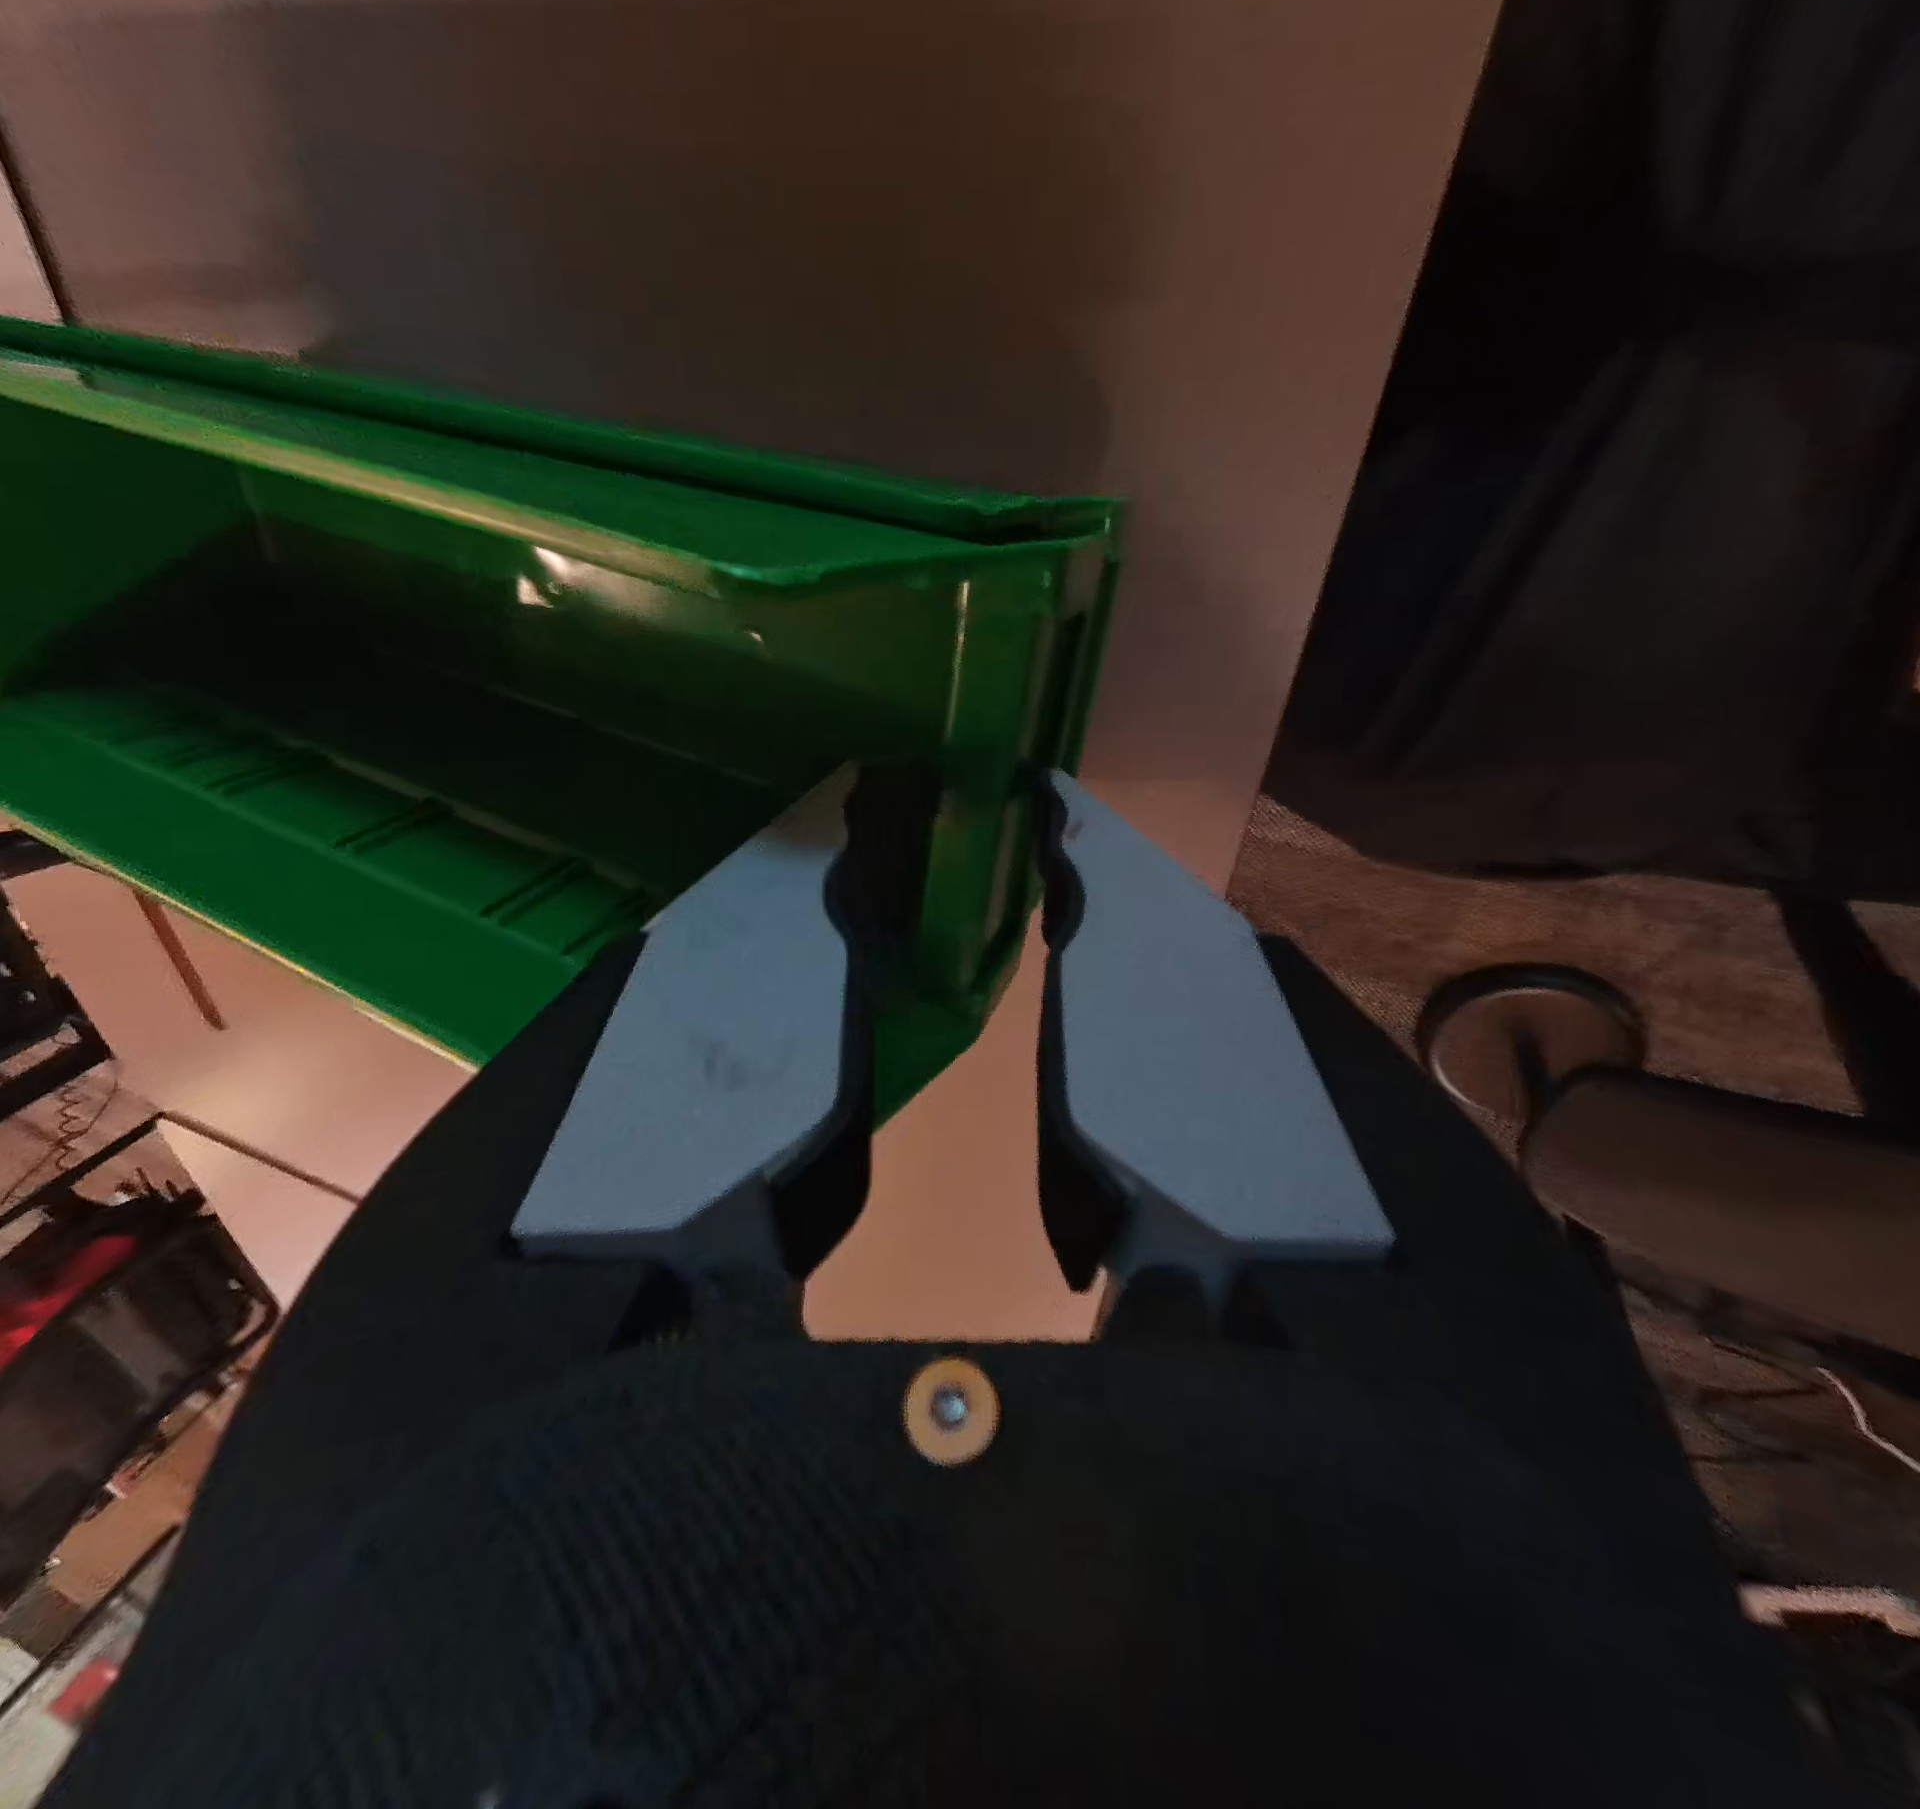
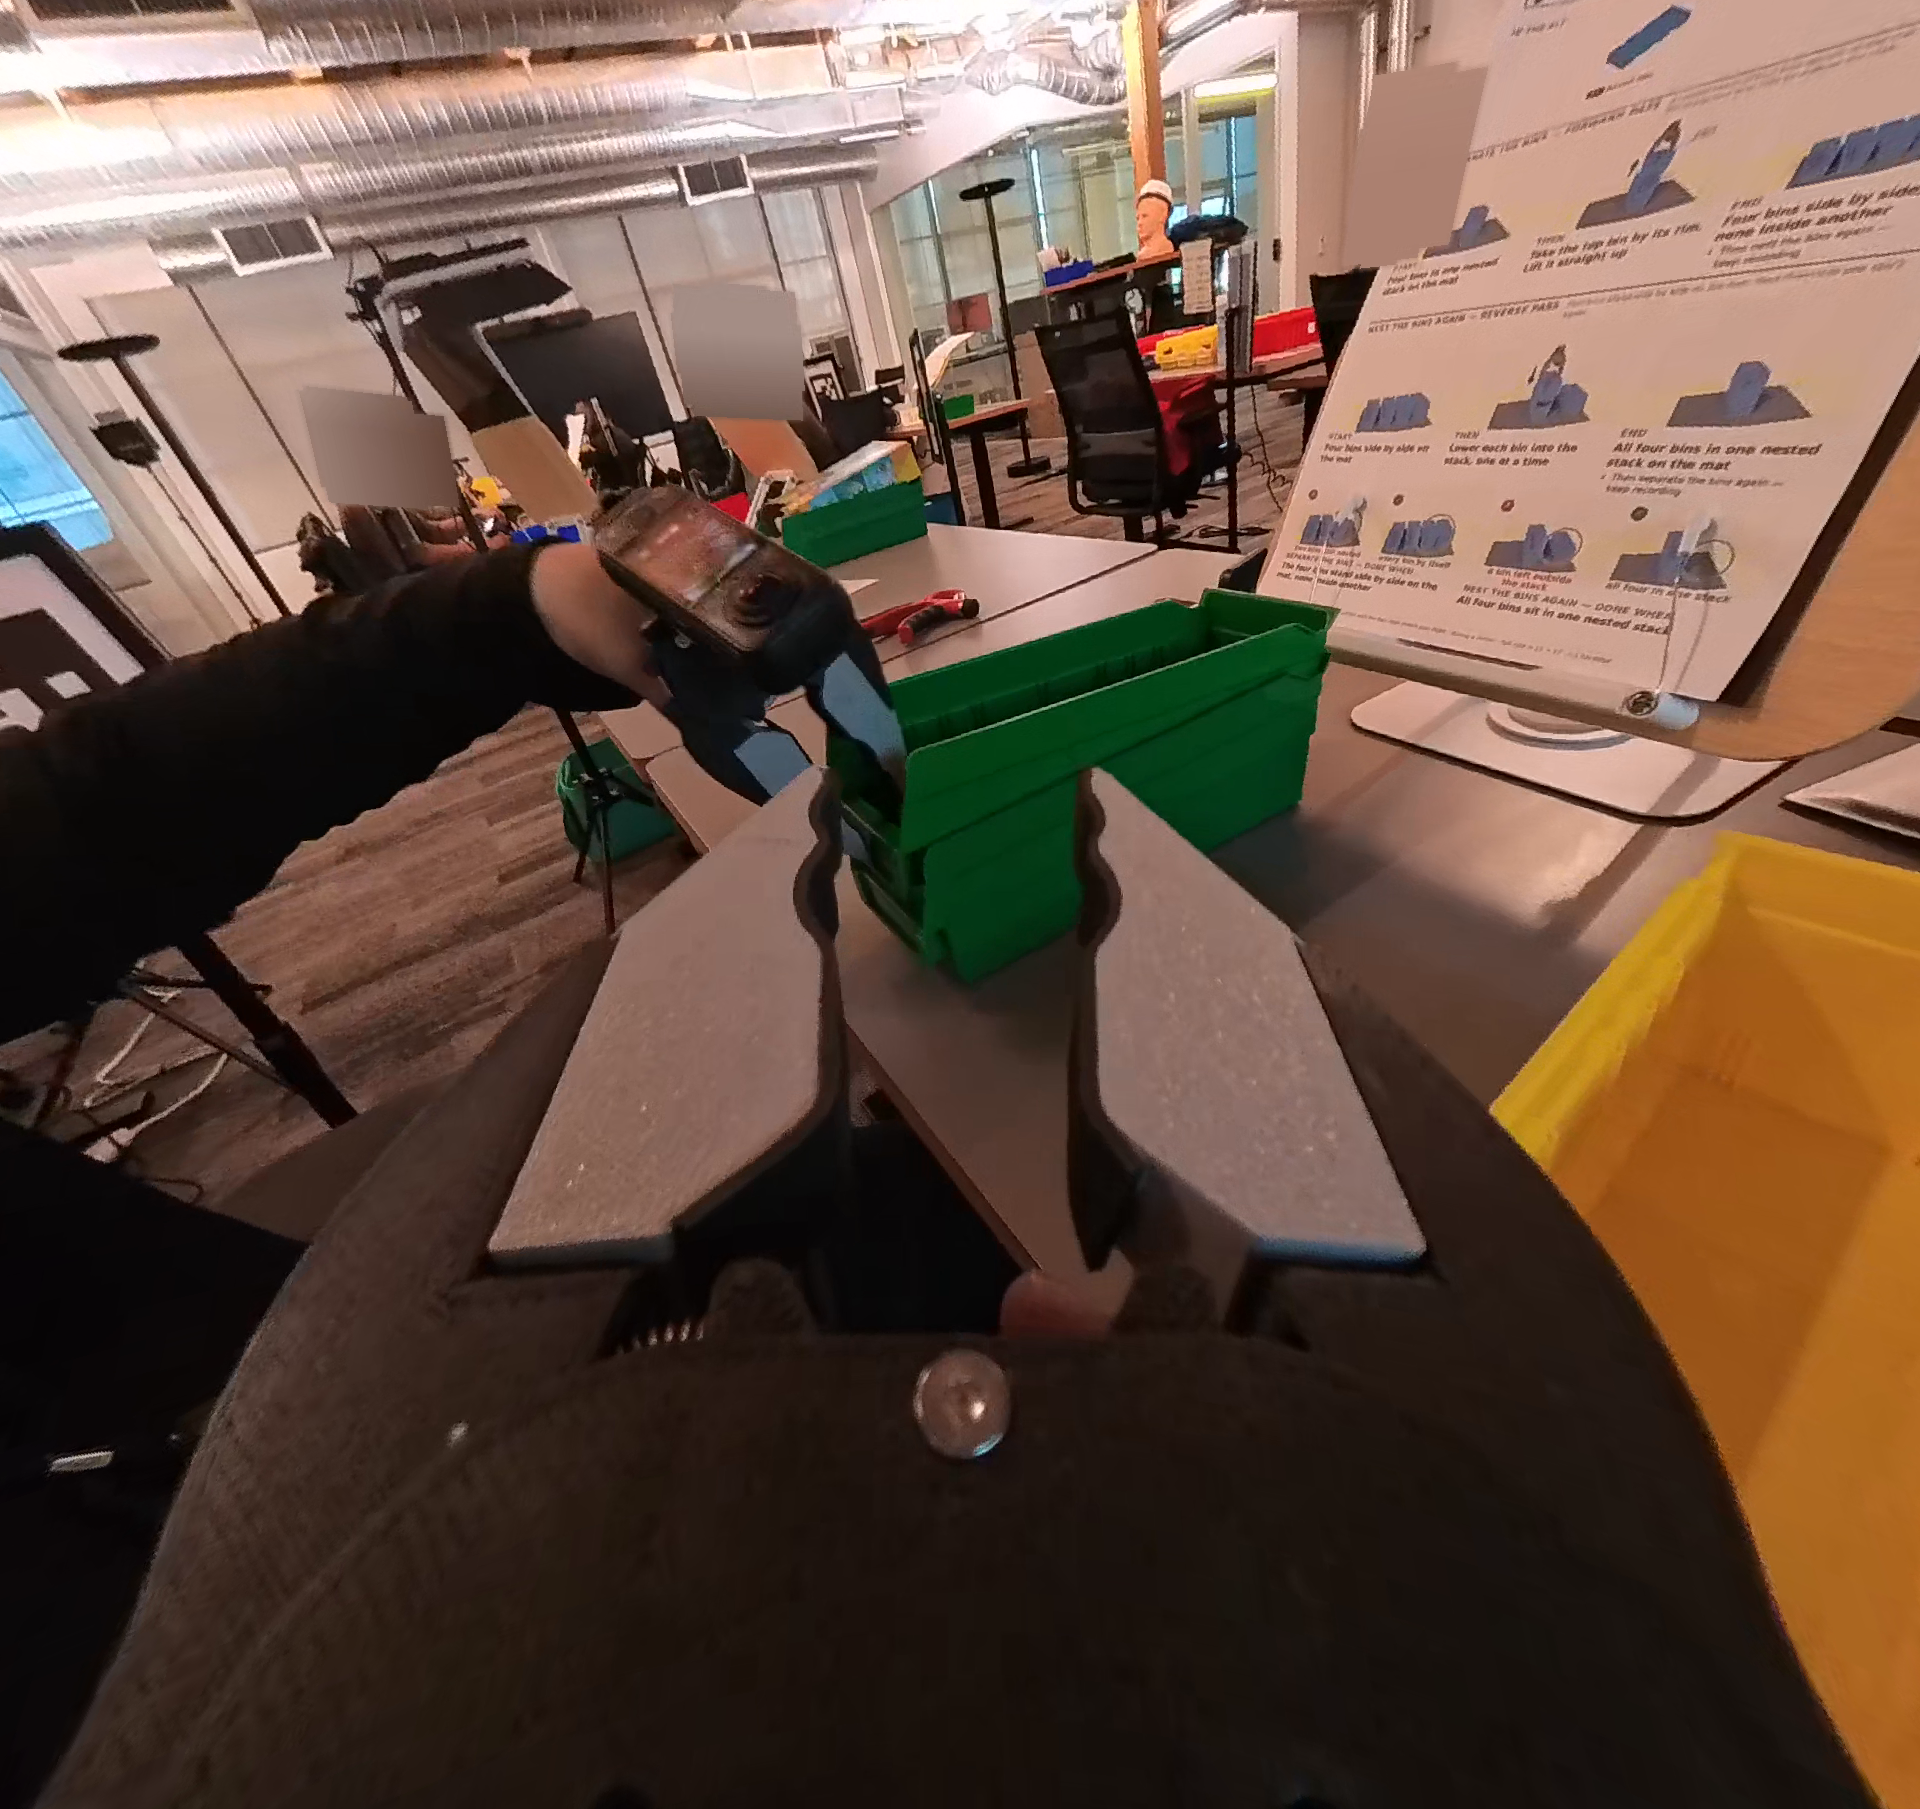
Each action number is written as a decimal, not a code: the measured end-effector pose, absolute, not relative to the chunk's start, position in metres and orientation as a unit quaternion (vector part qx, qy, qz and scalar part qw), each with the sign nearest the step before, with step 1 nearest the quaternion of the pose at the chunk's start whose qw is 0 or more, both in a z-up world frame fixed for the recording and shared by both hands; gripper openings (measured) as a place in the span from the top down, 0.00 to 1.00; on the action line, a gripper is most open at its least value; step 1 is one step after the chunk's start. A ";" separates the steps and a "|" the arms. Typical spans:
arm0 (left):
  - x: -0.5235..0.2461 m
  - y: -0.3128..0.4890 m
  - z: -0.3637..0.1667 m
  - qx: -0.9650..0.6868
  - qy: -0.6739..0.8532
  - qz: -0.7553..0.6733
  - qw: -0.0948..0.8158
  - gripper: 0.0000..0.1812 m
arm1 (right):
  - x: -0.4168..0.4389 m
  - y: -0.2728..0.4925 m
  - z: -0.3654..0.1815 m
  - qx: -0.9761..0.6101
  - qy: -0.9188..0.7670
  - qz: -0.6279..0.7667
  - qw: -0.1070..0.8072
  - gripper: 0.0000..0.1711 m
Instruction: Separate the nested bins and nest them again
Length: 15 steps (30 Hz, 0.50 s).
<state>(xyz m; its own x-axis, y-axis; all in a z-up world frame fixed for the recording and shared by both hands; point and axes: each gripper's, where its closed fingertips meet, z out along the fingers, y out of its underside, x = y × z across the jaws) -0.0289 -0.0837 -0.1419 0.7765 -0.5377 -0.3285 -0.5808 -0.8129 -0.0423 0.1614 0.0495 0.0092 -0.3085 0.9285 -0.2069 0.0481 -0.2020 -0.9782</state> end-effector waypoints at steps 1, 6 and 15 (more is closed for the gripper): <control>-0.031 -0.081 -0.141 -0.942 0.291 0.152 0.069 0.81 | 0.162 0.050 0.010 -0.467 -0.520 0.621 0.356 0.76; -0.026 -0.086 -0.147 -0.950 0.299 0.084 0.033 0.76 | 0.165 0.053 0.011 -0.468 -0.513 0.627 0.352 0.76; -0.033 -0.089 -0.167 -0.944 0.305 0.123 0.026 0.87 | 0.171 0.068 0.012 -0.475 -0.499 0.629 0.360 0.76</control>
